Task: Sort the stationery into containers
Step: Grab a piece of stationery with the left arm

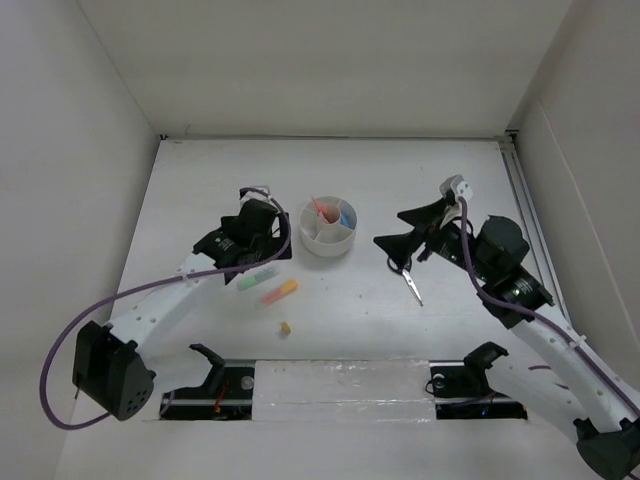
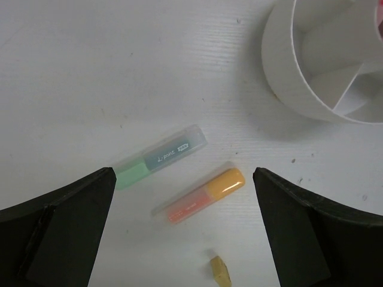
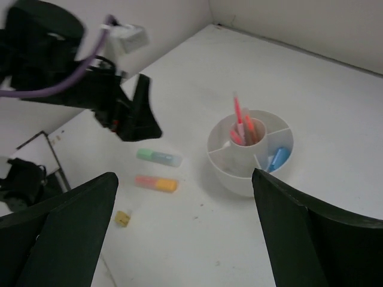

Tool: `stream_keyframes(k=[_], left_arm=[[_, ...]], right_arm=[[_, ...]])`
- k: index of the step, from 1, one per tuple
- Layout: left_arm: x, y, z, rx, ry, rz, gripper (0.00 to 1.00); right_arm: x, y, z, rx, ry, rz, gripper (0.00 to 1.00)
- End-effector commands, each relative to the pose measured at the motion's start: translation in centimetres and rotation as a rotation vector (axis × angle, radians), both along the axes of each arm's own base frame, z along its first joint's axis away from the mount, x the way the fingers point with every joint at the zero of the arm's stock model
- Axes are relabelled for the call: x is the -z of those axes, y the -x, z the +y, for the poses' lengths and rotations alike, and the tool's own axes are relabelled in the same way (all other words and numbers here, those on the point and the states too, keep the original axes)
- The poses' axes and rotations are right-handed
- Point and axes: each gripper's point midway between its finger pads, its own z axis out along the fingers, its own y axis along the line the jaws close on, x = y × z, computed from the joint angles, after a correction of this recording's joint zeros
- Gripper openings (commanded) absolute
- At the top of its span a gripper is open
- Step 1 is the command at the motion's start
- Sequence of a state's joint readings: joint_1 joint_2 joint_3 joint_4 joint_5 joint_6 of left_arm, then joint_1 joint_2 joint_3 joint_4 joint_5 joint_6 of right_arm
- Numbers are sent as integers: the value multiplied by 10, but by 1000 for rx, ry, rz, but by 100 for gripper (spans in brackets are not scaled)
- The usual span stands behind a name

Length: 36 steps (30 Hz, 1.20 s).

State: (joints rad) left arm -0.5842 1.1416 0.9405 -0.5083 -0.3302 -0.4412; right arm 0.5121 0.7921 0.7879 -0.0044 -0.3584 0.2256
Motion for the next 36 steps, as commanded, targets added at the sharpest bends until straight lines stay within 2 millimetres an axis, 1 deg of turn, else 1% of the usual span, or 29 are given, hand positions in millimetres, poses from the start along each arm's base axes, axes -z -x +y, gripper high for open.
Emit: stream_keyframes(k=[1, 2, 3, 4, 5, 6, 7, 9, 10, 11, 13, 14, 16, 17, 19, 20, 22, 23, 24, 26, 28, 29, 31, 33, 34, 35, 36], left_arm=[[8, -14, -9, 112, 7, 6, 99], [11, -18, -8, 129, -5, 10, 99], [11, -23, -5, 117, 0, 16, 99], [17, -30, 2, 106, -7, 39, 98], [14, -34, 0, 123, 2, 40, 95], [17, -35, 3, 135, -4, 52, 95], [17, -41, 6, 139, 5, 53, 95], [19, -40, -3, 201, 19, 72, 94], [24, -40, -3, 211, 5, 83, 94], [33, -40, -4, 224, -5, 123, 94], [44, -38, -9, 256, -3, 159, 94], [53, -37, -10, 271, -8, 190, 94], [63, -33, -10, 276, -10, 222, 94], [63, -33, -10, 276, -10, 222, 94], [75, -28, -7, 268, -28, 263, 94], [75, -28, -7, 268, -28, 263, 94], [80, -22, -4, 259, -28, 288, 94], [81, -20, -4, 245, -21, 298, 94], [82, -17, -3, 245, -24, 309, 94], [84, -17, -2, 230, -34, 337, 94], [93, -13, -1, 218, -42, 388, 94], [93, -13, -2, 223, -35, 391, 94], [97, -10, 4, 200, -58, 411, 94], [98, -12, 6, 176, -71, 416, 94], [95, -10, 7, 175, -72, 418, 94], [93, -12, 6, 168, -64, 410, 94], [90, -9, 7, 168, -65, 414, 94]], right_arm=[[-19, 30, 7, -82, -47, -50, 100], [-17, 37, 11, -107, -48, -49, 100], [-15, 40, 12, -116, -42, -58, 100], [-18, 44, 12, -125, -48, -68, 100], [-18, 48, 15, -139, -49, -68, 100], [-15, 49, 14, -139, -47, -65, 100], [-15, 51, 16, -157, -41, -73, 100], [-13, 61, 20, -201, -41, -73, 100], [-13, 61, 20, -202, -41, -73, 100], [-13, 64, 23, -214, -42, -73, 100], [-13, 67, 24, -225, -42, -72, 100], [-13, 68, 26, -233, -37, -81, 100], [-13, 67, 25, -223, -37, -81, 100], [-13, 67, 25, -223, -37, -81, 100], [-13, 65, 24, -213, -32, -88, 100], [-8, 65, 25, -213, -27, -81, 100], [-14, 68, 21, -213, -39, -100, 100], [-9, 68, 22, -213, -34, -91, 100], [-13, 68, 18, -202, -40, -103, 100], [-11, 71, 18, -213, -41, -104, 100], [-16, 74, 15, -213, -52, -121, 100], [-16, 72, 14, -204, -51, -121, 100], [-19, 74, 12, -203, -56, -129, 100], [-16, 74, 11, -203, -50, -137, 100], [-16, 74, 11, -203, -50, -138, 100], [-16, 74, 11, -203, -50, -138, 100], [-16, 74, 11, -203, -50, -138, 100]])
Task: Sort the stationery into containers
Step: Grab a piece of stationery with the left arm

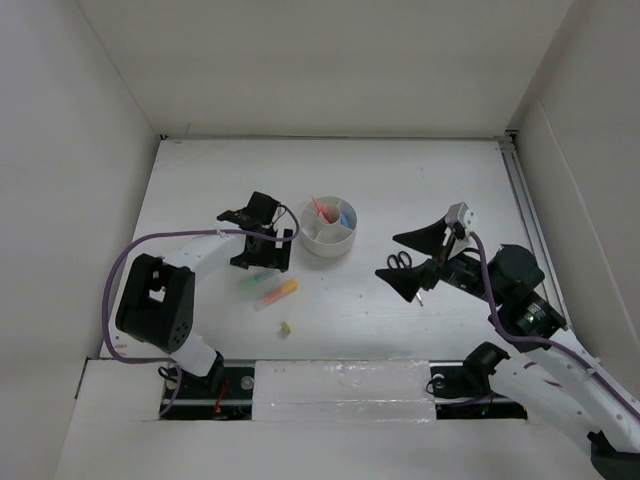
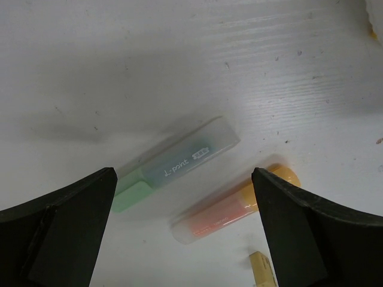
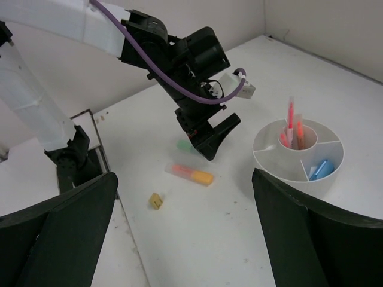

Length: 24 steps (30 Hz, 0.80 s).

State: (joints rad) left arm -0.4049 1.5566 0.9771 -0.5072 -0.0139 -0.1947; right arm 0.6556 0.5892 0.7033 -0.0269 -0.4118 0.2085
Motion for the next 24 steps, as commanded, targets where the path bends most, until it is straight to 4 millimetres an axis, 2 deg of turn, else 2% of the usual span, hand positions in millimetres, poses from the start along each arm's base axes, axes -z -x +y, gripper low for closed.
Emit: stream_keyframes(k=[1, 3, 6, 12, 24], left_arm=[[-21, -6, 3, -42, -8, -35, 94], [-21, -6, 3, -42, -8, -35, 94], [-8, -1, 2, -31, -31, 13, 94], [1, -3, 1, -28, -54, 19, 94], [15, 1, 12, -59, -151, 48, 93]], right_arm=[[-7, 3, 0, -15, -12, -42, 100], [-7, 2, -1, -16, -11, -43, 100], [-10, 4, -3, -15, -18, -52, 100], [-12, 6, -4, -15, -23, -60, 100], [-12, 8, -5, -15, -23, -60, 100]])
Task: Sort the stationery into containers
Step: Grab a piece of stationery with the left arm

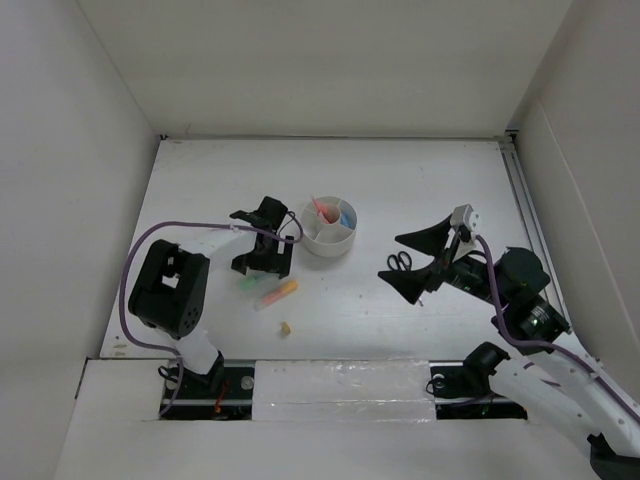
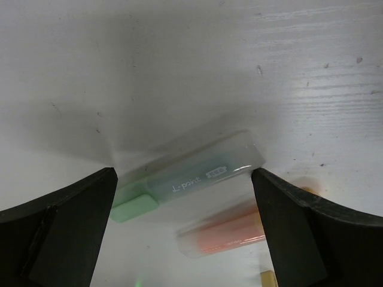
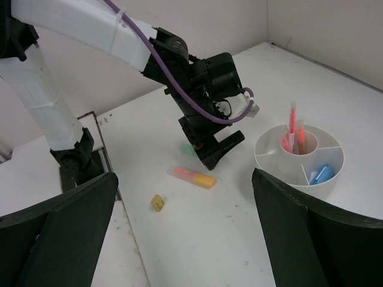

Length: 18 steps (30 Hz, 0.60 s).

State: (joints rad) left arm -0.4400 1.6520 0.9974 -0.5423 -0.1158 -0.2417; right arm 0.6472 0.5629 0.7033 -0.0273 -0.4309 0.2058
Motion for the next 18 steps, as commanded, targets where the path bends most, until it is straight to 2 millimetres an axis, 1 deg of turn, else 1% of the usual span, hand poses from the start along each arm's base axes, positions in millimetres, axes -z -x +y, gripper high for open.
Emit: stream_keyframes(k=[1, 6, 7, 10, 12, 15, 16, 17, 18], left_arm=[[-3, -4, 3, -18, -37, -4, 93], [-3, -5, 5, -20, -46, -8, 91], [-6, -8, 4, -21, -38, -26, 89], [-6, -10, 9, -41, -38, -26, 83], [-4, -9, 8, -38, -26, -22, 75], [-4, -13, 12, -58, -22, -32, 69], [-1, -12, 12, -58, -27, -22, 66], [1, -14, 12, -58, -27, -22, 58], [2, -13, 10, -56, -19, -18, 54]], right_arm=[[-6, 2, -2, -5, -10, -36, 100], [-6, 2, -4, 5, -7, -43, 100], [-6, 2, -4, 5, -7, -43, 100], [-6, 2, -4, 5, -7, -43, 100], [-6, 2, -4, 5, -7, -43, 100], [-6, 2, -4, 5, -7, -43, 100], [-6, 2, -4, 5, -7, -43, 100], [-6, 2, -4, 5, -7, -43, 100], [-6, 2, -4, 5, -7, -43, 100]])
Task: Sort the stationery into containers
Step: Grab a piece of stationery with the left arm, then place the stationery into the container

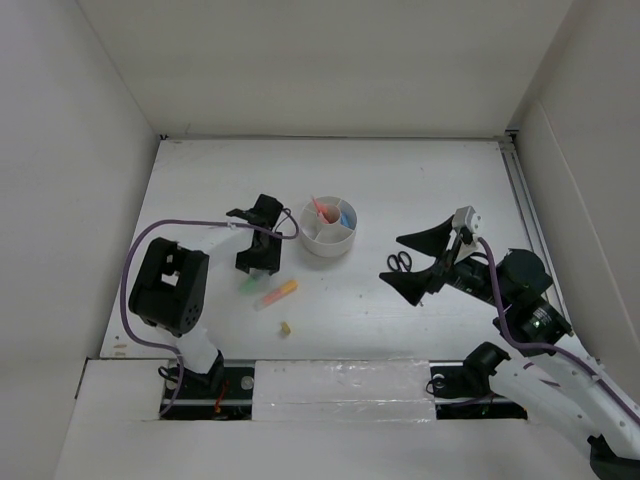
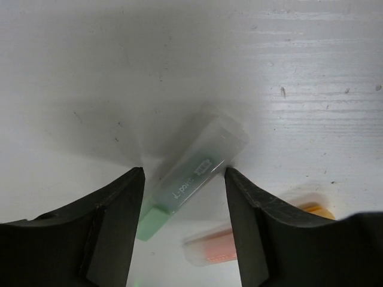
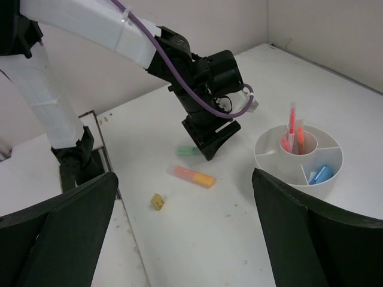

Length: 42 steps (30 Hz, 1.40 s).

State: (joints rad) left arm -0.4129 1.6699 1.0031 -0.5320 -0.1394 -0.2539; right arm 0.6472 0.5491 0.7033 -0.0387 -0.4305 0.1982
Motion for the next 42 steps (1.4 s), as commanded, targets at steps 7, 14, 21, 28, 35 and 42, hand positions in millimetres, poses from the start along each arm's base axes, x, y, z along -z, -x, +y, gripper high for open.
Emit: stream_keyframes(k=[7, 14, 21, 28, 35, 42], left_arm=[[19, -2, 4, -23, -35, 53, 24], [25, -1, 9, -61, -30, 74, 0], [-43, -30, 16, -124, -28, -173, 0], [-123, -72, 28, -276, 50, -502, 0], [-257, -119, 2, -401, 452, -1016, 0], [-295, -146, -30, -253, 657, -1263, 0]], right_arm=[[-9, -2, -2, 13, -9, -33, 100], [-11, -2, -2, 13, -4, -25, 100], [-11, -10, 1, 24, 7, -9, 100], [-12, -23, -7, 106, 1, -3, 100], [-16, -27, -10, 139, -24, 18, 100], [-29, -25, -12, 144, -55, 28, 100]])
